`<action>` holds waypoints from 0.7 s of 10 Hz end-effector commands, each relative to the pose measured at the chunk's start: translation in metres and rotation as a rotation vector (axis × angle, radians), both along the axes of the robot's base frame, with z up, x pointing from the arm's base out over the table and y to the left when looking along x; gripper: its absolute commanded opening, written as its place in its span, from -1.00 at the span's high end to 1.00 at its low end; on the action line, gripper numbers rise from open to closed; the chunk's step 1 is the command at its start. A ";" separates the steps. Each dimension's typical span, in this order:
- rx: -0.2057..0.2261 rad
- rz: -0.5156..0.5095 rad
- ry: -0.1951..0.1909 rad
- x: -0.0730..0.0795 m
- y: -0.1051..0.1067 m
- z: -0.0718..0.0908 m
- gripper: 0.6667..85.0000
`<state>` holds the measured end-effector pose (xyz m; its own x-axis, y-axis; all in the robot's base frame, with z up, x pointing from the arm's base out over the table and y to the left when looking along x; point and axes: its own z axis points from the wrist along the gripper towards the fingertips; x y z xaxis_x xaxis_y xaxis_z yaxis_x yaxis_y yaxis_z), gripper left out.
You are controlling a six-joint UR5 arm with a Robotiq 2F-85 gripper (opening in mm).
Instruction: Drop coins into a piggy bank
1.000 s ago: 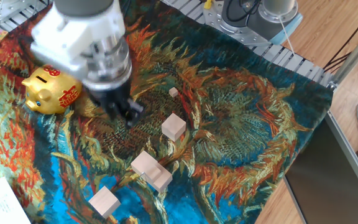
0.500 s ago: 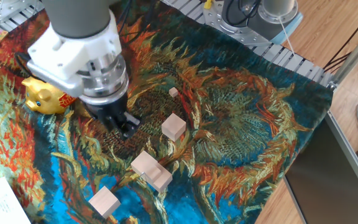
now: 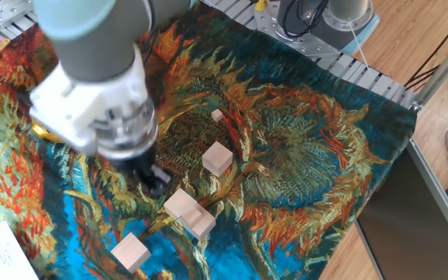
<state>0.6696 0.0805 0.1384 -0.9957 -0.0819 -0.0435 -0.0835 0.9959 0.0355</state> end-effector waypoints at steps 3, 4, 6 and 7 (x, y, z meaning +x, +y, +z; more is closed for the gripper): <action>0.048 -0.074 -0.005 0.027 0.038 -0.015 0.11; 0.039 -0.104 -0.003 0.044 0.054 -0.024 0.11; 0.017 -0.082 0.008 0.042 0.046 -0.026 0.20; 0.015 -0.064 0.012 0.041 0.046 -0.026 0.17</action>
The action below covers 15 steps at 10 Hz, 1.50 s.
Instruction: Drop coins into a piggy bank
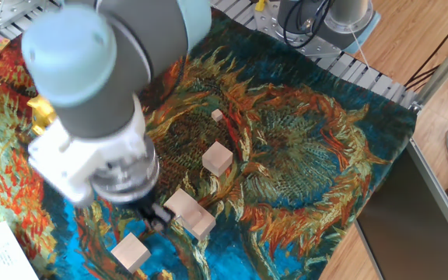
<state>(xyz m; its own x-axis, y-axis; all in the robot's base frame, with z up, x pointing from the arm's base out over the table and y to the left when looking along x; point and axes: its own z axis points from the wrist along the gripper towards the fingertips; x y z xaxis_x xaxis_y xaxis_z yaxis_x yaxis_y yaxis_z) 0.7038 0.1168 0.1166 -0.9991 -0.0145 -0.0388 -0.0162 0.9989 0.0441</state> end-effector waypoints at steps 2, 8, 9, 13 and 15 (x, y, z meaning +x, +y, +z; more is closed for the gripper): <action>-0.011 -0.009 -0.006 0.010 0.004 -0.005 0.13; 0.029 -0.022 -0.022 0.014 0.015 -0.004 0.08; 0.022 -0.036 -0.012 0.012 0.013 -0.005 0.08; 0.042 -0.065 -0.022 -0.004 0.004 -0.019 0.08; -0.012 -0.043 -0.052 0.003 -0.009 -0.019 0.09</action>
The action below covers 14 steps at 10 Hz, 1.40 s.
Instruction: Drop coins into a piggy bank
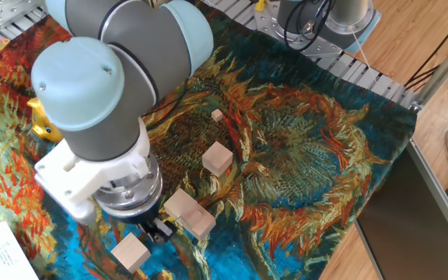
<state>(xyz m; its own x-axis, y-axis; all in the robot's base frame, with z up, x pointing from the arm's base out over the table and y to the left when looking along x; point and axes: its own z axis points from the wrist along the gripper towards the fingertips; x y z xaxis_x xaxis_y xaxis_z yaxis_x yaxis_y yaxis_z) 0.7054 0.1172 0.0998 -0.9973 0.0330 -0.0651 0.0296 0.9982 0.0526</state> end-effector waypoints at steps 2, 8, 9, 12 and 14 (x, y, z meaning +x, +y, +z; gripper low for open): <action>-0.021 -0.016 0.012 -0.008 -0.010 -0.003 0.10; -0.014 -0.117 -0.019 0.000 0.016 -0.020 0.14; -0.010 -0.107 0.000 -0.004 0.018 -0.021 0.17; -0.032 -0.096 0.026 -0.012 0.012 -0.021 0.16; -0.028 -0.105 0.070 -0.025 0.015 -0.018 0.16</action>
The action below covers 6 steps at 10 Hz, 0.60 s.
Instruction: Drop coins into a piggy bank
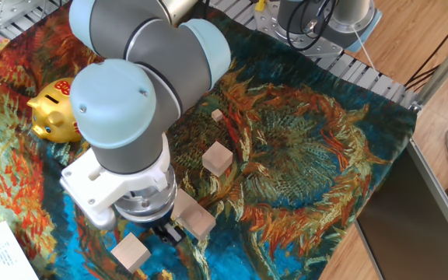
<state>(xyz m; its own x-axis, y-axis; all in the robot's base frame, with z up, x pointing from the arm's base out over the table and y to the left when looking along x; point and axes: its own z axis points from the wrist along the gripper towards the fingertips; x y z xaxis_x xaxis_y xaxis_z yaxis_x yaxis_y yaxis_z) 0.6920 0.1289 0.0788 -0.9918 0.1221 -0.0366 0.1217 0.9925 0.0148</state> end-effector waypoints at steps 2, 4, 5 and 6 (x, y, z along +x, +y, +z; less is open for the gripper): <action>0.009 -0.010 0.042 -0.015 0.003 0.010 0.16; 0.000 0.011 0.024 -0.009 0.000 0.008 0.16; 0.000 0.014 0.024 -0.007 0.000 0.007 0.16; -0.002 0.019 0.031 -0.009 -0.001 0.007 0.15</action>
